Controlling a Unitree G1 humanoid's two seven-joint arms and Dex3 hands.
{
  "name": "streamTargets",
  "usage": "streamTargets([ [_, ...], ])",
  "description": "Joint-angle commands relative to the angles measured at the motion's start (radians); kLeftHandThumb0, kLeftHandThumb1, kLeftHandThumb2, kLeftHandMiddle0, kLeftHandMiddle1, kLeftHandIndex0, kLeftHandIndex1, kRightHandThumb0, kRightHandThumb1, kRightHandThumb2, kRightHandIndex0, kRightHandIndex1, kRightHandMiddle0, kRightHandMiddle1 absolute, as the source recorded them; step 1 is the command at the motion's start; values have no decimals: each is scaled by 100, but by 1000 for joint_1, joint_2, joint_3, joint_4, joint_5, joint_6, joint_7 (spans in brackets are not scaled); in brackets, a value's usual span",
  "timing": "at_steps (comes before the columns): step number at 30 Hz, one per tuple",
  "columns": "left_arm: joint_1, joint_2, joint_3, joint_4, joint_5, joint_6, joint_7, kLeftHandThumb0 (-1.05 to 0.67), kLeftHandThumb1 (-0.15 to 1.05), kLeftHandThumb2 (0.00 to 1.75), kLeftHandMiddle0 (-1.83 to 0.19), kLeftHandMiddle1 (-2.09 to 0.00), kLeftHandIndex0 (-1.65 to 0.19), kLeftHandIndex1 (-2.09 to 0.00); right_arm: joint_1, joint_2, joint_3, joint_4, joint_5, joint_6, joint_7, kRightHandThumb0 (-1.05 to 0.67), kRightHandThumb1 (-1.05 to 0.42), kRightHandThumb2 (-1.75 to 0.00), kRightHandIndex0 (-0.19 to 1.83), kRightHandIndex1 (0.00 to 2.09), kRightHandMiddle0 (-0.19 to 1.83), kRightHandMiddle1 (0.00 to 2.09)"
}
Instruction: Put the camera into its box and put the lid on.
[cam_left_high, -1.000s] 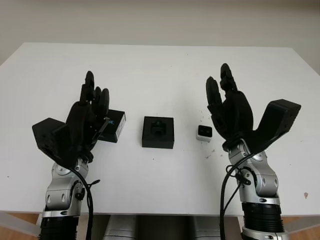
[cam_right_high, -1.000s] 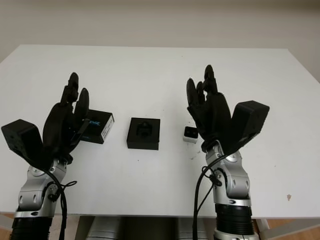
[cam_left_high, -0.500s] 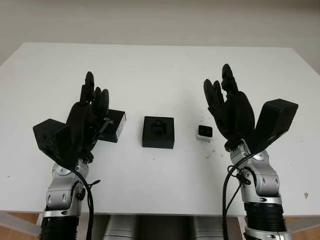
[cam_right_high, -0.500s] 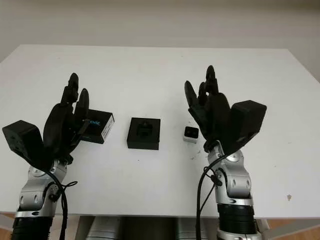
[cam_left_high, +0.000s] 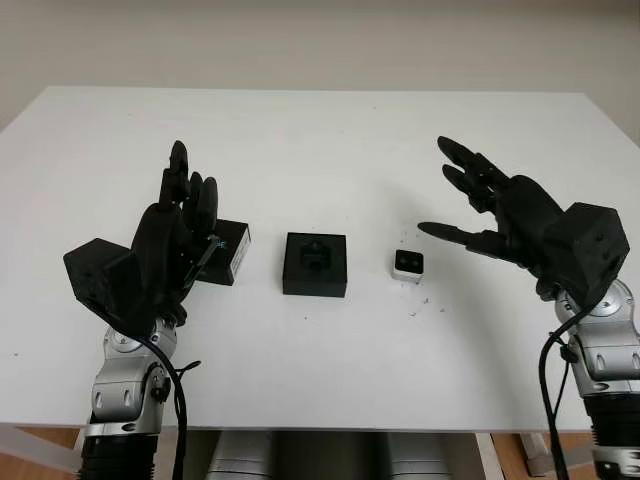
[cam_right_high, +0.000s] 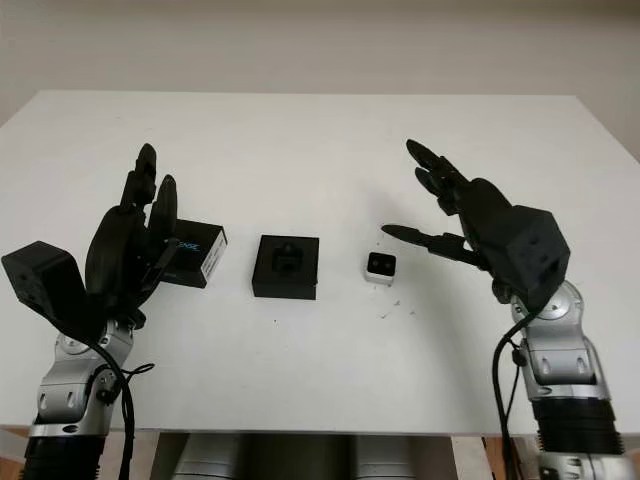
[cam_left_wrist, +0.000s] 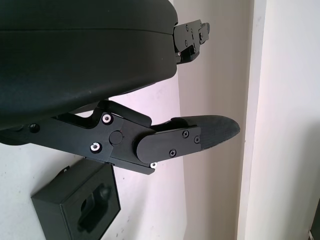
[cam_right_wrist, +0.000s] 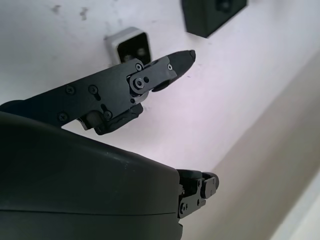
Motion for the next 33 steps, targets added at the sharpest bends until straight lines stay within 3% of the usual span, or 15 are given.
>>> streamTargets([
  [1,7,0,-5,-21,6,-1,4,-68,105,56,17,-6,18,-4,-7,-28,24,16,-25,4,15,-49,-80,-4,11,10,21,12],
  [7,11,8,0,-25,0,1,-6,-68,105,55,17,-5,19,-3,-3,-58,81,81,-116,-37,12,-63,-79,-5,15,10,31,12],
  [15,13,11,1,-33,7,11,5,-69,105,55,16,-6,18,-4,21,-42,107,181,-162,-163,-59,-68,-80,-6,11,6,38,11],
  [33,2,17,4,-30,-1,26,-5,-69,105,55,16,-5,19,-5,33,32,143,248,-166,-238,-128,-63,-85,-6,6,5,56,20],
])
